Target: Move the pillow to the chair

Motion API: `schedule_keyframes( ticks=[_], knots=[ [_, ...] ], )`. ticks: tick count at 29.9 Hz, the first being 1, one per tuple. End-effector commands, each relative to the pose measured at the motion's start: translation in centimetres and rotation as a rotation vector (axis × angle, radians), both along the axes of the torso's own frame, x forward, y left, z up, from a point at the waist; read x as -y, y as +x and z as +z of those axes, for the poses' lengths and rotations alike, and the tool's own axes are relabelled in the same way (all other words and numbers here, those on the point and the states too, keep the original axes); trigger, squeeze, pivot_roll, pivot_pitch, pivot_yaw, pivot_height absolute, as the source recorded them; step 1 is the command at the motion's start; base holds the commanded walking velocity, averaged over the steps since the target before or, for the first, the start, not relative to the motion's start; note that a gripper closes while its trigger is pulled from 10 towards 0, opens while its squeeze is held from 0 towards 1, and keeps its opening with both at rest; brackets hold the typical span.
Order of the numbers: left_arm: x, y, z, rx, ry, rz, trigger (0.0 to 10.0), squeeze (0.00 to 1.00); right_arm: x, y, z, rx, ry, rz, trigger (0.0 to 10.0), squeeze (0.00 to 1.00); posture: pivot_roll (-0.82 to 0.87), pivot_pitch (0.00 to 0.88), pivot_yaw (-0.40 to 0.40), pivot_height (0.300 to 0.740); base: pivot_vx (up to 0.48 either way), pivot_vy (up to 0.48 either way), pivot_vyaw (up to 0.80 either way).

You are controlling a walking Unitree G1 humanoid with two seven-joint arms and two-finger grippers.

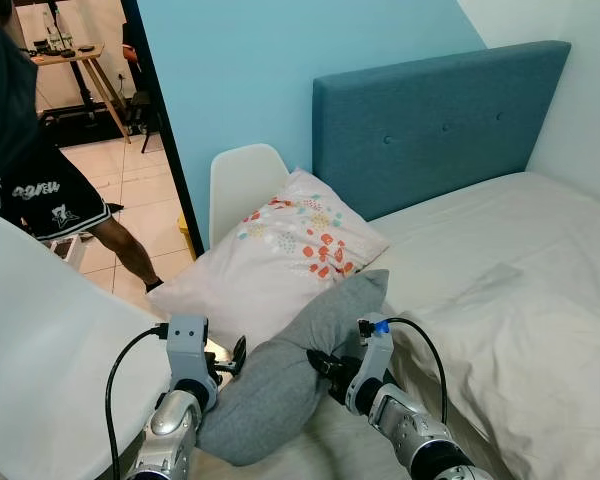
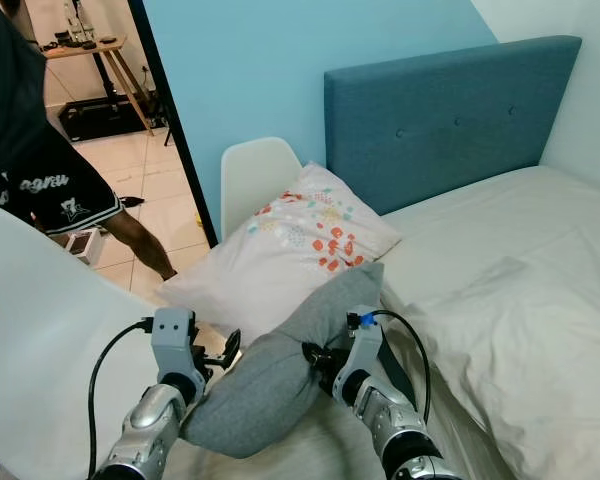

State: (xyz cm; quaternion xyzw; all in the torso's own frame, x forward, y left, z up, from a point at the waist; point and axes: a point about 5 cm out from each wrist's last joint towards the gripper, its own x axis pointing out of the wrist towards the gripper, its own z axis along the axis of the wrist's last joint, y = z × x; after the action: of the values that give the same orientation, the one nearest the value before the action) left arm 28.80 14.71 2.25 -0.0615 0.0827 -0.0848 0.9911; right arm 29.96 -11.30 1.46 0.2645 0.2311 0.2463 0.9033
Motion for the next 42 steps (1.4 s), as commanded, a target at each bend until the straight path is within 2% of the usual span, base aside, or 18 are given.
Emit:
schedule_keyframes(
  ticks=[1,9,23,33,42],
  knots=[
    [-0.1,-0.5,-0.8,-0.039,0.007,0.005,10.0,0.0,-0.4,1.1,1.4,0.072,0.017,0.006,10.0,0.0,-0.12,0.0,0.027,0.676,0.0,0.0,0.0],
    [-0.3,-1.0,-1.5,-0.07,0.02,0.004,10.0,0.0,-0.3,1.1,1.4,0.07,0.022,-0.003,10.0,0.0,-0.12,0.004,0.032,0.676,0.0,0.0,0.0],
    [0.8,0.0,-0.5,-0.024,-0.016,0.018,10.0,0.0,0.6,1.4,1.5,0.065,-0.008,0.005,10.0,0.0,-0.13,0.009,-0.017,0.676,0.0,0.0,0.0],
    [0.0,0.4,0.2,0.005,-0.011,0.033,10.0,0.0,0.6,1.6,1.7,0.064,-0.013,0.006,10.0,0.0,-0.11,0.024,-0.013,0.676,0.0,0.0,0.0],
    [0.2,0.2,-0.1,-0.004,-0.01,0.033,10.0,0.0,0.5,1.6,1.7,0.062,-0.01,0.007,10.0,0.0,-0.12,0.028,-0.005,0.676,0.0,0.0,0.0]
  ],
)
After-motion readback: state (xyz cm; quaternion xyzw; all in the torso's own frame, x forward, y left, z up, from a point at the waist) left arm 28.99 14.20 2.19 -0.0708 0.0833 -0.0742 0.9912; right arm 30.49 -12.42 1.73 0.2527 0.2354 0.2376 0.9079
